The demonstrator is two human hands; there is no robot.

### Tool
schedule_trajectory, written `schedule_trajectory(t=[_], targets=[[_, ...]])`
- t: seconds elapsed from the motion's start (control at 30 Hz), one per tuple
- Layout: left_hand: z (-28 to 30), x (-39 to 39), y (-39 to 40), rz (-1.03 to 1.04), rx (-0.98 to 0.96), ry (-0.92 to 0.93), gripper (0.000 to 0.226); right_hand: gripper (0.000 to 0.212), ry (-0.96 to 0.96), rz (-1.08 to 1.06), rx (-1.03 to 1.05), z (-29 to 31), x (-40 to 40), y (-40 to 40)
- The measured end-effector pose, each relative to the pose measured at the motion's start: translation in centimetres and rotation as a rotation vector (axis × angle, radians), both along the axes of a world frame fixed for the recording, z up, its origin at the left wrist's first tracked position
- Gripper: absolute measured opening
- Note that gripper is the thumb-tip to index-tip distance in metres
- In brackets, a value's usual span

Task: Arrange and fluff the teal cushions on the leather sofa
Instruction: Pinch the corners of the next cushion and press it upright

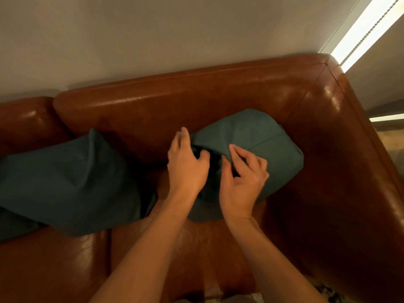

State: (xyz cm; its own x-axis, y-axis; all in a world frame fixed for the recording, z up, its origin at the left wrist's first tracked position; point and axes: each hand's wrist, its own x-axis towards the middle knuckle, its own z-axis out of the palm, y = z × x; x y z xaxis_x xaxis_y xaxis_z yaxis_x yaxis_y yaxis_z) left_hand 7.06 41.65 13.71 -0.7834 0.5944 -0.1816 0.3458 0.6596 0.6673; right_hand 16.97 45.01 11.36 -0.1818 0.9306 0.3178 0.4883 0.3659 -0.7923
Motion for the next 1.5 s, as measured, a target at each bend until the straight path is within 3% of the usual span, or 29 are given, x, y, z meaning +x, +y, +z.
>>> schedule_trajectory(t=[0.1, 0.2, 0.27, 0.33, 0.43, 0.53, 0.67, 0.8, 0.93, 1.03, 1.1, 1.2, 1.3, 1.4, 1.5], targets=[[-2.3, -0.9, -0.4, -0.062, -0.025, -0.013, 0.043, 0.031, -0.104, 0.107, -0.001, -0.9, 0.7, 0.1], [-3.1, -0.9, -1.4, 0.012, 0.036, -0.05, 0.036, 0.037, -0.15, 0.274, -0.026, -1.3, 2.6, 1.6], [-3.4, -1.3, -2.0, 0.01, 0.097, -0.141, 0.038, 0.046, -0.112, 0.165, -0.098, -1.8, 4.8, 4.4], [-3.4, -1.8, -2.3, -0.029, 0.147, -0.196, 0.039, 0.057, -0.131, -0.016, -0.304, -2.4, 7.2, 8.1], [-3.4, -2.6, -2.1, -0.098, 0.17, -0.259, 0.039, 0.041, -0.25, 0.074, -0.617, -2.6, 8.3, 11.4], [-3.6, -4.0, -1.3, -0.071, 0.213, -0.249, 0.038, 0.034, -0.233, 0.085, -0.529, -1.6, 7.2, 11.3], [-3.5, -7.0, -0.6, 0.0, 0.243, -0.174, 0.034, 0.044, -0.203, 0.051, -0.471, -0.8, 5.7, 9.7], [-4.3, -8.9, 0.0, 0.007, 0.138, -0.188, 0.025, 0.034, -0.356, 0.07, -0.345, -0.8, 3.5, 9.0], [-4.6, -9.6, 0.4, 0.009, 0.116, -0.312, 0.031, 0.051, -0.413, 0.402, -0.071, 0.9, -1.9, 7.4], [-5.0, -9.3, -1.2, 0.149, 0.189, -0.205, 0.019, 0.052, -0.641, 0.635, -0.079, -0.4, -6.6, 7.8], [-6.0, -9.0, -2.8, 0.186, 0.162, -0.09, 0.01, 0.052, -0.708, 0.646, -0.081, -2.0, -7.8, 8.5], [-7.9, -9.0, -3.4, 0.107, 0.057, -0.039, 0.013, 0.051, -0.669, 0.612, -0.028, -3.3, -7.6, 8.7], [-8.4, -9.1, -2.2, 0.086, -0.022, -0.068, 0.022, 0.05, -0.648, 0.594, -0.017, -3.6, -7.3, 8.4], [-8.3, -9.0, -1.7, 0.129, 0.059, -0.158, 0.015, 0.049, -0.639, 0.589, -0.016, -3.7, -7.3, 8.4], [-7.8, -8.7, -1.8, 0.235, 0.151, -0.286, 0.033, 0.049, -0.623, 0.577, 0.005, -3.8, -7.3, 8.1]])
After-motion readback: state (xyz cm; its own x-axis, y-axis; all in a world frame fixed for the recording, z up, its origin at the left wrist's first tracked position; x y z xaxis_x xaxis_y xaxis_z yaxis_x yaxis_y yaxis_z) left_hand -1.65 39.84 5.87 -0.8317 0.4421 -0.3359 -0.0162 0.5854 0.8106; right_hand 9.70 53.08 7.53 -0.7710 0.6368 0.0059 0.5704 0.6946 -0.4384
